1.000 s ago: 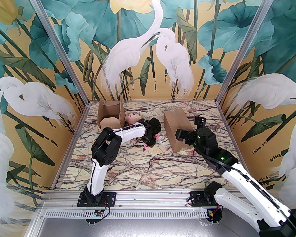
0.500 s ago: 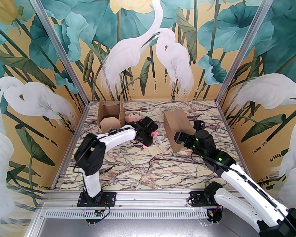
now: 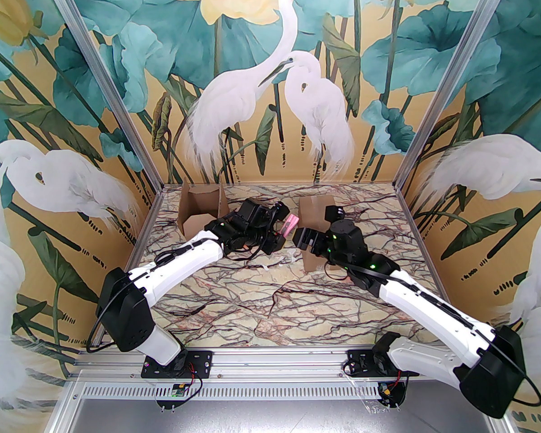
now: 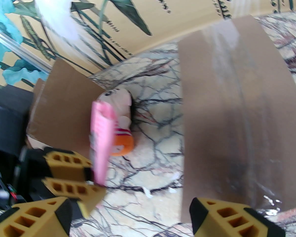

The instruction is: Unpack the express box

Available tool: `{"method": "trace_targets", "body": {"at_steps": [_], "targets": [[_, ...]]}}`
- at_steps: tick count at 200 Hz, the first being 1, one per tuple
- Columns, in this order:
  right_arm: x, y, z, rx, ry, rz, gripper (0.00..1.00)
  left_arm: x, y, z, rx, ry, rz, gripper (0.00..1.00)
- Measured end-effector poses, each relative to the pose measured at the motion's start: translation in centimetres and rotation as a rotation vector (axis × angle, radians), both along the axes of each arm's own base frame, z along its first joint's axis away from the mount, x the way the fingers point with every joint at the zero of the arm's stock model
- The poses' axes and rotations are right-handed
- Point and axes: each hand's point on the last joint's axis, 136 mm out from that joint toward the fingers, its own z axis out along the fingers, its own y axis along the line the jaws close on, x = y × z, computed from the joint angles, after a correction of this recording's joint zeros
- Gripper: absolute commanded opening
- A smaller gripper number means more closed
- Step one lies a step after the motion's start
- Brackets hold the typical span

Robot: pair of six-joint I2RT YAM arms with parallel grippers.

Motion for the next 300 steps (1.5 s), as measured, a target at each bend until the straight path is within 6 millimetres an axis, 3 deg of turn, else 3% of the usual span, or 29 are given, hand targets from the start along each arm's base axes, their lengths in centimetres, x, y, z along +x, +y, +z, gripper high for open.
{"method": "trace_targets", "body": {"at_steps": [14,67,141,174,194,232,257,300], "targets": [[0.1,0.4,0.7,0.011,-0.019,0.004,0.83,-0.6,-0.4,0.5,-0.014,-0.003,-0.015,0.23],[0.8,0.2,0.7,0.014,-0.025,-0.042,0.66,-2.5,-2.1,2.9,-0.083,-0.031,-0.08,0.23],[1.4,1.8,2.7,0.108,-0.104,0.006,0.2,-4.1,-4.3,5.6,-0.136,-0.059,-0.152,0.24],[1.2,1.8,3.2,0.126,-0.127,0.011,0.08,-4.2,-4.4,5.9,-0.146,-0.055,-0.154,0.45],[0.9,1.3,3.4,0.124,-0.14,0.003,0.06,-4.1,-4.4,5.7,-0.16,-0.058,-0.146,0.55],[0.7,0.7,3.9,0.118,-0.163,-0.008,0.06,-5.1,-3.4,3.5,-0.162,-0.031,-0.129,0.59],[0.7,0.8,3.9,0.119,-0.164,-0.007,0.06,-5.1,-3.6,3.3,-0.179,-0.026,-0.13,0.57],[0.9,1.2,3.8,0.125,-0.161,0.006,0.06,-4.8,-4.4,3.7,-0.214,-0.03,-0.138,0.43]]}}
